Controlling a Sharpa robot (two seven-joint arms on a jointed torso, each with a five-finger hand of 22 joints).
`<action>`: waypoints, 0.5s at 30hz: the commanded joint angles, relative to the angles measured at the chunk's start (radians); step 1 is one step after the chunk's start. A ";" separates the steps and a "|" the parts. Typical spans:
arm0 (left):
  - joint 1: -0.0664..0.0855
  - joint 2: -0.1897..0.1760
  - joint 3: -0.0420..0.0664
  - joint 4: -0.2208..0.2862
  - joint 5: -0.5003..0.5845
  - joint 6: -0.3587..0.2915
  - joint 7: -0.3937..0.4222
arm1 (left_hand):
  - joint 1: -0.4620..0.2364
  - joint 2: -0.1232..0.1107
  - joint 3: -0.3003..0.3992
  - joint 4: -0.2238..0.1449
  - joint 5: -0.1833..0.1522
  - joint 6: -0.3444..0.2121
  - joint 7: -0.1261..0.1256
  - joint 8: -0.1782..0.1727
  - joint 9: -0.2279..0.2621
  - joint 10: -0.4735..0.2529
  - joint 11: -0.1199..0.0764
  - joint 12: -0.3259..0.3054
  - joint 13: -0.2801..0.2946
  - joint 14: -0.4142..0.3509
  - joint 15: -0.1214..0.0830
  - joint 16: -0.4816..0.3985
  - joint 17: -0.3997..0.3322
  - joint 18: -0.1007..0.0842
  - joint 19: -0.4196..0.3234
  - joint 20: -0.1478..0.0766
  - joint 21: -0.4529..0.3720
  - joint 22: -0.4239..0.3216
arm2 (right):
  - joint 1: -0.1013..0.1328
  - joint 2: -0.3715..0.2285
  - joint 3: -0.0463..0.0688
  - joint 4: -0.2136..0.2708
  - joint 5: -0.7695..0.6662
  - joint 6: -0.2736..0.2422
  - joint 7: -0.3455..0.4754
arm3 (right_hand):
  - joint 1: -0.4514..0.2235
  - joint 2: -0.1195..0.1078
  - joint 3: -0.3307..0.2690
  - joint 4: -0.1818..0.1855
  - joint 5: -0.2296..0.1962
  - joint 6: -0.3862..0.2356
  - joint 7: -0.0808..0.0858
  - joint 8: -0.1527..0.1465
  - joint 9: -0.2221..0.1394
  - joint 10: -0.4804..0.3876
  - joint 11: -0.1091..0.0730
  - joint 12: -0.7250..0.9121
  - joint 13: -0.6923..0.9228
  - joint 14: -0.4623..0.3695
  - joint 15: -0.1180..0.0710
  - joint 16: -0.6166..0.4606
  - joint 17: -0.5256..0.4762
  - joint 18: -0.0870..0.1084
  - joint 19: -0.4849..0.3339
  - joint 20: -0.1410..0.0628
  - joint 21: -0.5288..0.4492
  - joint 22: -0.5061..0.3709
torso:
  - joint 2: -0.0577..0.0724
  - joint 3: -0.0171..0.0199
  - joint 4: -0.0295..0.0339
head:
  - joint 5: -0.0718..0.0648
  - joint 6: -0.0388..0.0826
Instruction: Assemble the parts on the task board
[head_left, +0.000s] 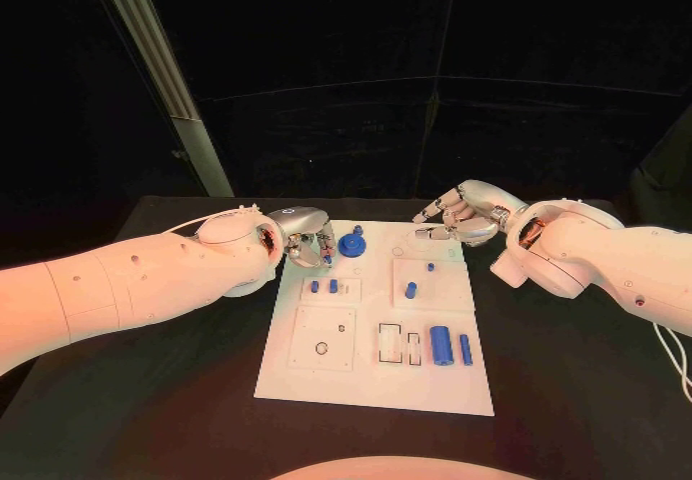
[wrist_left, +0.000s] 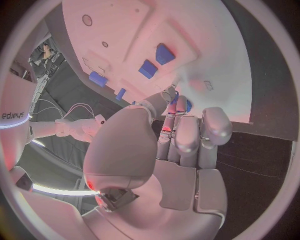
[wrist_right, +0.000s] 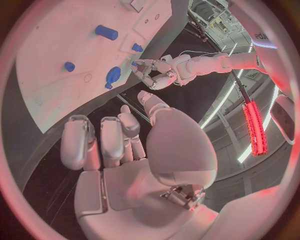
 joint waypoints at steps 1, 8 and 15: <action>0.002 0.002 0.001 -0.003 0.006 0.030 -0.015 | -0.006 -0.004 -0.002 -0.004 0.003 0.001 0.003 0.000 -0.001 0.002 0.006 -0.005 -0.002 0.020 -0.004 -0.006 -0.001 -0.019 0.004 0.000 0.007 0.001 | 0.002 0.001 0.001 0.001 0.002 0.000 0.007 | -0.008 0.003 0.006 0.001 0.006 -0.002 0.001 0.002 0.000 -0.005 0.001 -0.003 0.001 0.014 0.000 -0.002 0.001 0.017 -0.006 -0.001 -0.005 0.002 | 0.000 0.0006 -0.0003 | 0.002 -0.001; 0.002 0.009 0.001 -0.012 0.006 0.064 -0.022 | -0.009 -0.005 -0.004 -0.003 0.003 0.001 0.003 0.000 -0.002 0.002 0.006 -0.005 -0.004 0.020 -0.004 -0.007 -0.004 -0.019 0.003 0.000 0.007 0.001 | 0.002 0.001 0.001 0.002 0.002 0.000 0.007 | -0.008 0.003 0.006 0.001 0.006 -0.002 0.001 0.002 0.000 -0.005 0.001 -0.003 0.001 0.014 0.000 -0.002 0.001 0.017 -0.006 -0.001 -0.005 0.002 | 0.000 0.0005 -0.0006 | 0.002 -0.004; 0.002 0.019 0.001 -0.017 0.010 0.082 -0.022 | -0.010 -0.005 -0.005 -0.003 0.003 0.001 0.003 0.000 -0.003 0.002 0.006 -0.006 -0.005 0.019 -0.004 -0.007 -0.005 -0.019 0.002 0.000 0.007 0.001 | 0.002 0.001 0.001 0.002 0.002 0.000 0.007 | -0.008 0.003 0.006 0.001 0.006 -0.002 0.001 0.002 0.000 -0.005 0.001 -0.003 0.001 0.014 0.000 -0.002 0.001 0.017 -0.006 -0.001 -0.005 0.002 | 0.000 0.0000 -0.0003 | 0.001 -0.005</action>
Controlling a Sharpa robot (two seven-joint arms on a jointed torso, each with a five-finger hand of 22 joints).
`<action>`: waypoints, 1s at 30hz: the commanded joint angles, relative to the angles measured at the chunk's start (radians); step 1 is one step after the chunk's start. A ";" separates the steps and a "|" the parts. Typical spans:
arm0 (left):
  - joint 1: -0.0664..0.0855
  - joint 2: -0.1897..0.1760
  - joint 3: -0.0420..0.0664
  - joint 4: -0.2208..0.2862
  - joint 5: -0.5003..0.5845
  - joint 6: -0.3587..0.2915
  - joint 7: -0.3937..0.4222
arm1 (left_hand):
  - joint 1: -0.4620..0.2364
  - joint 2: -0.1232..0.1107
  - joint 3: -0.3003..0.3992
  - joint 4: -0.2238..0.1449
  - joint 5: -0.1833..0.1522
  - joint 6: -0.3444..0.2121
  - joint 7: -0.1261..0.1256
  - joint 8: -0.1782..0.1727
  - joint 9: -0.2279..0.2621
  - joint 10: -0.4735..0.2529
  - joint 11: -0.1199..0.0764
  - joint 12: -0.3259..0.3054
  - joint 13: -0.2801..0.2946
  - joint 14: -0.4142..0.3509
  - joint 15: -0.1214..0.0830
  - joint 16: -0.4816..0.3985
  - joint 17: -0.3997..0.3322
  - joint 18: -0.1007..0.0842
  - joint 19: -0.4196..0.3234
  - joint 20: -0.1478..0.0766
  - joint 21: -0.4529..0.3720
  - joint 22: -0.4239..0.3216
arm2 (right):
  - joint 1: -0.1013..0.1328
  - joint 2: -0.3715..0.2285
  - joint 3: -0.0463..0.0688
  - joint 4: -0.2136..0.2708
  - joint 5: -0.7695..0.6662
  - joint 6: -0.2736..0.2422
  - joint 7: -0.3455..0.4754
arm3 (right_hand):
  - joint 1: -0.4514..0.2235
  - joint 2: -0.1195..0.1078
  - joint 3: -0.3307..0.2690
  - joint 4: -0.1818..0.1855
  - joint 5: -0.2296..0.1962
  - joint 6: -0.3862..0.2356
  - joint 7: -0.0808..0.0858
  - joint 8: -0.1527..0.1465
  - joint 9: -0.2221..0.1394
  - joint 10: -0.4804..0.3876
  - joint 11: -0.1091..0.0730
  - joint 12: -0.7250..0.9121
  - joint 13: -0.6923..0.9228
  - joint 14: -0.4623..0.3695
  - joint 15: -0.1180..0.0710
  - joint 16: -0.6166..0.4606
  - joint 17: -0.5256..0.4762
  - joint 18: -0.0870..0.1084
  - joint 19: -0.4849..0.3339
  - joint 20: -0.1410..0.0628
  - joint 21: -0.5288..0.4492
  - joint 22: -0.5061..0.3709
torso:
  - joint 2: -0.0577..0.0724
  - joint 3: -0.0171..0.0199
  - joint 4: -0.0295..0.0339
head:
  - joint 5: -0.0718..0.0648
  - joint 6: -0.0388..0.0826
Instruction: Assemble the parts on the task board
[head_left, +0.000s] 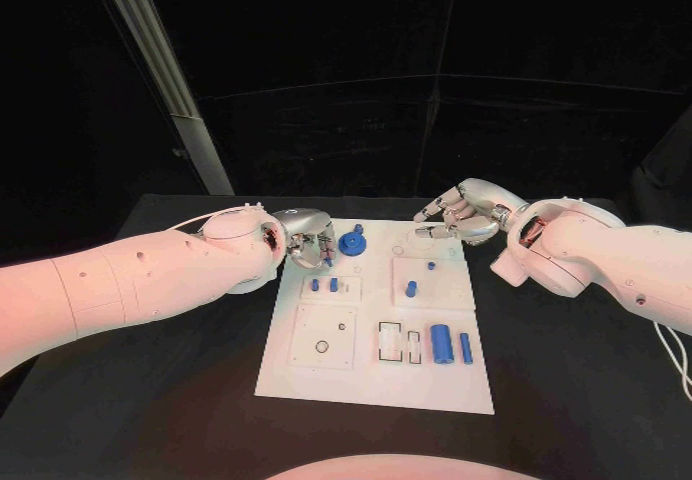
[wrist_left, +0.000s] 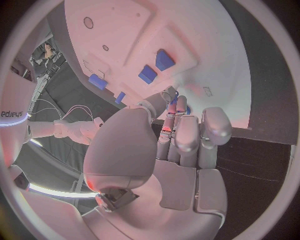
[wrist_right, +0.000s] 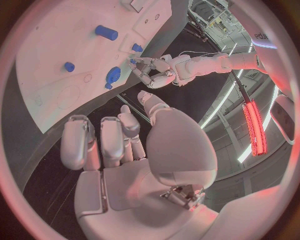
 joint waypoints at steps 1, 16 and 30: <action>0.002 0.005 0.001 -0.002 0.009 0.032 -0.007 | -0.007 -0.002 -0.005 -0.003 0.003 0.002 0.003 0.003 0.000 0.002 0.005 -0.006 -0.001 0.019 -0.004 -0.004 -0.001 -0.019 0.002 0.000 0.006 0.001 | 0.002 0.001 0.001 0.002 0.002 0.000 0.007 | -0.008 0.003 0.006 0.001 0.006 -0.002 0.001 0.002 0.000 -0.005 0.001 -0.003 0.001 0.014 0.000 -0.002 0.001 0.017 -0.006 -0.001 -0.005 0.002 | 0.000 -0.0005 0.0002 | -0.002 -0.001; 0.001 0.019 0.000 -0.010 0.012 0.039 -0.005 | -0.008 -0.002 -0.005 -0.002 0.003 0.002 0.003 0.003 -0.001 0.003 0.005 -0.006 -0.002 0.019 -0.004 -0.005 -0.003 -0.018 0.001 0.000 0.005 0.000 | 0.002 0.004 0.001 -0.001 0.002 0.000 0.007 | -0.008 0.003 0.006 0.001 0.006 -0.002 0.001 0.002 0.000 -0.005 0.001 -0.003 0.001 0.014 0.000 -0.002 0.001 0.017 -0.006 -0.001 -0.005 0.002 | 0.000 -0.0004 0.0001 | -0.002 -0.005; 0.001 0.023 0.000 -0.019 0.014 0.052 -0.027 | -0.036 -0.034 -0.016 -0.003 0.002 -0.085 0.013 -0.005 -0.044 -0.033 0.020 -0.032 -0.040 0.012 0.007 -0.015 -0.025 -0.017 -0.011 0.008 -0.005 -0.007 | 0.002 0.006 0.001 -0.002 0.002 -0.001 0.007 | -0.011 0.003 0.008 0.001 0.006 -0.001 0.001 0.003 0.001 -0.005 0.001 -0.004 -0.001 0.014 0.000 -0.005 -0.001 0.017 -0.006 -0.001 -0.007 -0.001 | 0.000 -0.0003 -0.0003 | -0.002 -0.005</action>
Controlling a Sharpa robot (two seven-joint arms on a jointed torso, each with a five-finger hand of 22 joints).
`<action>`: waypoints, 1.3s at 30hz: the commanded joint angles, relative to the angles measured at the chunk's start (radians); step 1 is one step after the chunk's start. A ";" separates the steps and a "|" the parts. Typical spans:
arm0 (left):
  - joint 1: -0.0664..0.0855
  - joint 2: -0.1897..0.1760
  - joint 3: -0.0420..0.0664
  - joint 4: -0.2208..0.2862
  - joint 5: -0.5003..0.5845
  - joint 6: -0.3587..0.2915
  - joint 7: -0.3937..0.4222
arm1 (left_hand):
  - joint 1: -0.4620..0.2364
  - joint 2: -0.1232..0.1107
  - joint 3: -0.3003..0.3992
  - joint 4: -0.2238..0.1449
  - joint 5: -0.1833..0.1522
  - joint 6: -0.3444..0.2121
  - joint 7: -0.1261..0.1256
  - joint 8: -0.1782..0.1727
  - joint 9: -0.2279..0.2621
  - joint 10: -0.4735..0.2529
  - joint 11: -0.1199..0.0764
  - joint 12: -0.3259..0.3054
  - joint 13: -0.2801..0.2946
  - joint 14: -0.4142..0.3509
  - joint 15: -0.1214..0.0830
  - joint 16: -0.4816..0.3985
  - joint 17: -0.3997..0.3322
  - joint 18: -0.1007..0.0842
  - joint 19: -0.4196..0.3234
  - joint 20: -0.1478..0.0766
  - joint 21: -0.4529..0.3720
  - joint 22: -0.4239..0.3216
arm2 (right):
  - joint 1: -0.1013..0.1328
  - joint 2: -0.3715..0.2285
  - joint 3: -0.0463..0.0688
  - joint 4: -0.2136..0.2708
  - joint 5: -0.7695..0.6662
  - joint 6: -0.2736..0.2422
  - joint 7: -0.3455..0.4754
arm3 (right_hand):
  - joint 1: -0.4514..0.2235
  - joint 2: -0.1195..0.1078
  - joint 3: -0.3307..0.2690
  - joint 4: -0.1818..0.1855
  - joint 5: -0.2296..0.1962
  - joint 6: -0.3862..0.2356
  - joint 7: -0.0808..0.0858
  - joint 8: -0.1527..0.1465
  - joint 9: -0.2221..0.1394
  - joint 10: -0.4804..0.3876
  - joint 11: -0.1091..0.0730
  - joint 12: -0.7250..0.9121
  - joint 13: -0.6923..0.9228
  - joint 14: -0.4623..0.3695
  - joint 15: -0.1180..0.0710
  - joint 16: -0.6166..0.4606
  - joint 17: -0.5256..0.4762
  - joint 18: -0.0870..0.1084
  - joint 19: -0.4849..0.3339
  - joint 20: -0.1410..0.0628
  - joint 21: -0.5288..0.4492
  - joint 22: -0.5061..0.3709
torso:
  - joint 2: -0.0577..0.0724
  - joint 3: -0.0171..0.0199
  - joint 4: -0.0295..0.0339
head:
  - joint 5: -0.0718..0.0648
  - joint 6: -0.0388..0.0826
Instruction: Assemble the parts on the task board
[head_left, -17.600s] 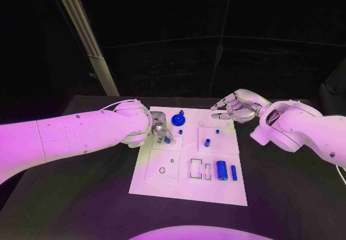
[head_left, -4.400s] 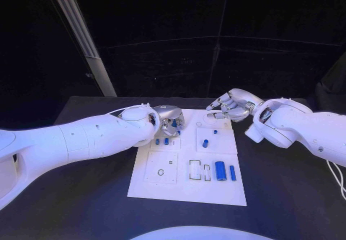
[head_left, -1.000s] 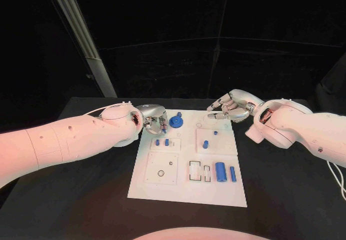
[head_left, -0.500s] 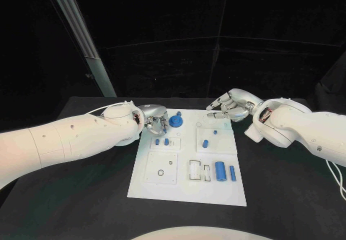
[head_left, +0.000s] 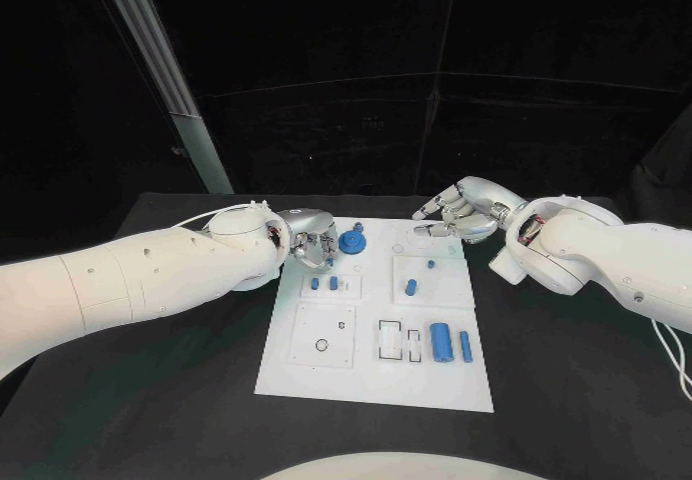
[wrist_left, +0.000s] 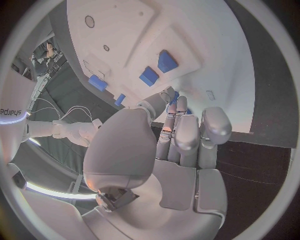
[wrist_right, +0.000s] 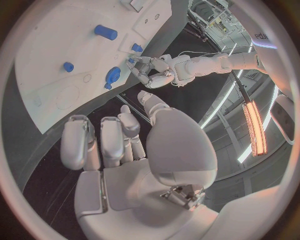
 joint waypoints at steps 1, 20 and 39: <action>0.000 0.002 0.000 -0.001 0.010 0.017 -0.017 | -0.012 -0.011 -0.006 0.002 0.002 -0.031 0.002 -0.004 -0.016 -0.016 0.003 -0.009 -0.012 0.012 0.008 -0.005 -0.007 -0.016 -0.006 0.003 -0.006 -0.003 | 0.002 0.001 0.001 0.001 0.002 -0.001 0.007 | -0.011 0.003 0.005 -0.002 0.006 -0.001 0.001 0.003 0.001 -0.005 0.001 -0.004 0.000 0.014 0.000 -0.005 -0.001 0.017 -0.006 -0.001 -0.007 -0.001 | 0.000 0.0001 -0.0002 | -0.001 -0.001; 0.000 -0.014 0.000 0.012 0.039 -0.032 -0.003 | -0.024 -0.041 -0.009 0.000 0.002 -0.075 0.010 0.000 -0.058 -0.057 0.015 -0.028 -0.049 0.007 0.018 -0.012 -0.025 -0.014 -0.014 0.013 -0.016 -0.010 | 0.002 -0.001 0.001 -0.011 -0.010 -0.005 -0.009 | -0.006 -0.001 0.037 -0.010 0.006 0.002 0.002 0.003 0.002 -0.204 0.002 -0.391 -0.325 -0.018 0.002 -0.098 -0.090 0.031 -0.044 0.000 -0.060 -0.066 | -0.001 -0.0006 0.0001 | -0.002 0.001; 0.006 -0.141 0.030 0.068 0.971 -0.142 0.398 | -0.017 -0.004 -0.072 0.052 0.007 -0.022 0.021 0.024 -0.099 -0.072 0.025 0.028 -0.082 -0.137 0.026 -0.323 -0.407 0.057 -0.227 0.026 -0.348 -0.315 | 0.000 -0.034 0.000 -0.017 -0.493 0.017 -0.111 | 0.065 -0.048 0.218 -0.138 -0.085 0.144 0.010 0.013 0.022 -0.176 0.032 -0.917 -0.862 0.000 0.028 -0.185 -0.144 0.027 -0.028 0.022 -0.057 -0.046 | -0.002 0.0008 -0.0004 | -0.036 0.016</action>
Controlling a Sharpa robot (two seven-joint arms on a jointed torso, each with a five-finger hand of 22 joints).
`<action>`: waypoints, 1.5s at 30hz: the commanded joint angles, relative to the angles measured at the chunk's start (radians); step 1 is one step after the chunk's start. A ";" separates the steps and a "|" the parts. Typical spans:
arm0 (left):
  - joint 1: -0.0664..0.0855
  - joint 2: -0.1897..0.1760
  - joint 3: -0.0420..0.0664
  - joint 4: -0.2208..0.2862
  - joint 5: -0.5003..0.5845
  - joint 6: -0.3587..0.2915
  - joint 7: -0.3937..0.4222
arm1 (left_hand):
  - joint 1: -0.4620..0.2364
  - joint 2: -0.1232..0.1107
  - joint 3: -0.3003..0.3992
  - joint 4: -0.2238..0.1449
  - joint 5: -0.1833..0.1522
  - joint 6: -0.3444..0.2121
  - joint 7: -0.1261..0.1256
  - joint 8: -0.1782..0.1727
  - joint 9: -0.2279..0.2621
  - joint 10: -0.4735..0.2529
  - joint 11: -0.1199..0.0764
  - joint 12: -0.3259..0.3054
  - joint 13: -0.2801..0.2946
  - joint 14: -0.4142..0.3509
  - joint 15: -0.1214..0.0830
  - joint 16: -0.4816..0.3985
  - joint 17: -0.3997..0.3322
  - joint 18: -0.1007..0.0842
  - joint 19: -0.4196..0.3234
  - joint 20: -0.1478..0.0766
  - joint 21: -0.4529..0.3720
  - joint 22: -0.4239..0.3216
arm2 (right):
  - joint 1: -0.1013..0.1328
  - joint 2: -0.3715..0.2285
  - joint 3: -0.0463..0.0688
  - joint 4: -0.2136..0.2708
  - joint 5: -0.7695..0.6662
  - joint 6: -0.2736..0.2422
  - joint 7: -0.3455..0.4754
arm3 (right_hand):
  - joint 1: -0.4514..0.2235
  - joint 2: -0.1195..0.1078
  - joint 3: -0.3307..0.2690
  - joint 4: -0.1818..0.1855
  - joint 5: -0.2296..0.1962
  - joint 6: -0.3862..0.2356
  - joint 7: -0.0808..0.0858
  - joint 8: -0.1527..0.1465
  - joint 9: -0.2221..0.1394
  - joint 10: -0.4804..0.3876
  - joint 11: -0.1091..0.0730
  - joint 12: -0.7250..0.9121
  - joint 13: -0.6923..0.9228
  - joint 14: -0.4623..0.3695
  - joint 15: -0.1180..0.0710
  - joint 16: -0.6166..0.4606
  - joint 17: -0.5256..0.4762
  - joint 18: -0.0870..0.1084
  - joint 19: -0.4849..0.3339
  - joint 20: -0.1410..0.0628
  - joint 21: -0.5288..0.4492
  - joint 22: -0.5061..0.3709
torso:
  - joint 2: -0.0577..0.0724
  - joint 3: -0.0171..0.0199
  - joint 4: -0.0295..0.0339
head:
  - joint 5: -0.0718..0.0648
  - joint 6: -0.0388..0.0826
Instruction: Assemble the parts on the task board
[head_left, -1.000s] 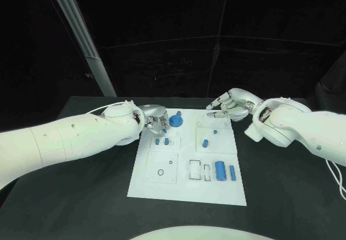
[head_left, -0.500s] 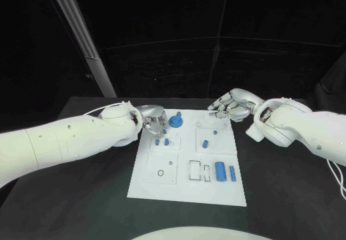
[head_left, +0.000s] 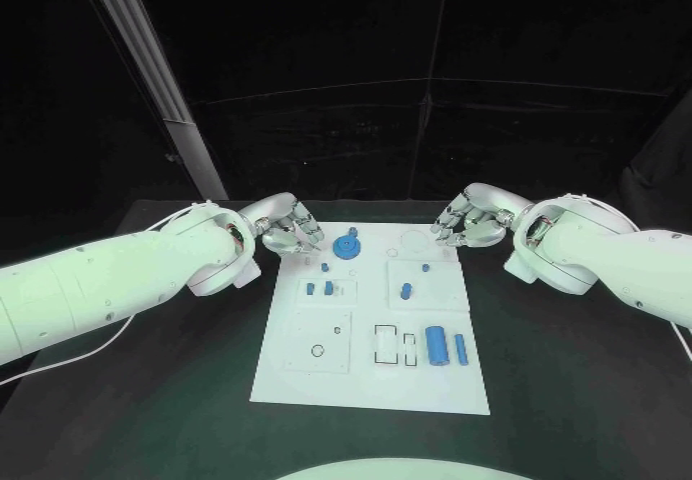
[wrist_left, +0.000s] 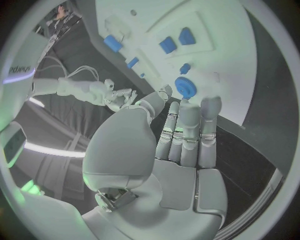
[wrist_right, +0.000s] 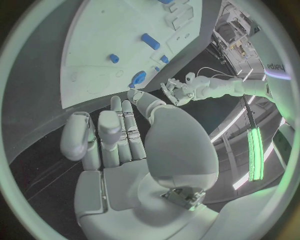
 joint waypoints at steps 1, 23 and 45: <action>0.003 -0.014 0.002 0.012 0.580 0.001 0.252 | 0.002 0.018 0.009 0.005 0.003 0.009 0.000 -0.001 -0.003 0.015 -0.001 0.012 0.000 -0.040 0.000 -0.077 -0.079 0.020 -0.050 0.000 -0.079 -0.066 | 0.000 0.000 0.000 0.016 -0.261 0.010 -0.054 | 0.007 -0.006 0.012 -0.010 -0.003 0.015 -0.002 -0.003 0.001 0.016 0.002 -0.032 -0.037 0.008 0.002 0.007 0.005 -0.004 0.007 0.001 0.008 0.006 | 0.001 -0.0003 -0.0007 | -0.015 0.004; 0.002 -0.038 -0.003 0.036 0.894 0.071 0.365 | -0.005 0.033 0.009 0.010 0.003 0.019 -0.003 -0.013 -0.009 0.019 -0.005 0.035 0.001 -0.070 0.002 -0.154 -0.131 0.021 -0.065 0.000 -0.154 -0.115 | -0.050 0.066 -0.002 0.015 -0.448 0.051 -0.116 | -0.006 -0.018 0.008 -0.055 -0.054 -0.051 0.029 -0.015 -0.034 -0.015 0.035 -0.129 -0.167 0.009 0.027 0.004 0.009 -0.003 0.001 0.023 0.006 0.007 | 0.002 -0.0009 -0.0010 | -0.020 0.005; 0.002 -0.039 -0.004 0.029 0.895 0.060 0.355 | -0.007 0.033 0.007 0.009 0.001 0.020 -0.002 -0.014 -0.010 0.018 -0.004 0.037 0.001 -0.070 0.002 -0.160 -0.135 0.021 -0.064 0.000 -0.161 -0.120 | -0.081 0.093 -0.002 -0.001 -0.476 0.121 -0.130 | -0.009 0.026 0.011 -0.065 -0.079 -0.009 0.014 -0.002 -0.034 0.032 0.021 -0.118 -0.199 0.023 0.017 0.054 0.061 -0.015 0.034 0.019 0.052 0.065 | 0.002 -0.0012 -0.0003 | -0.017 -0.002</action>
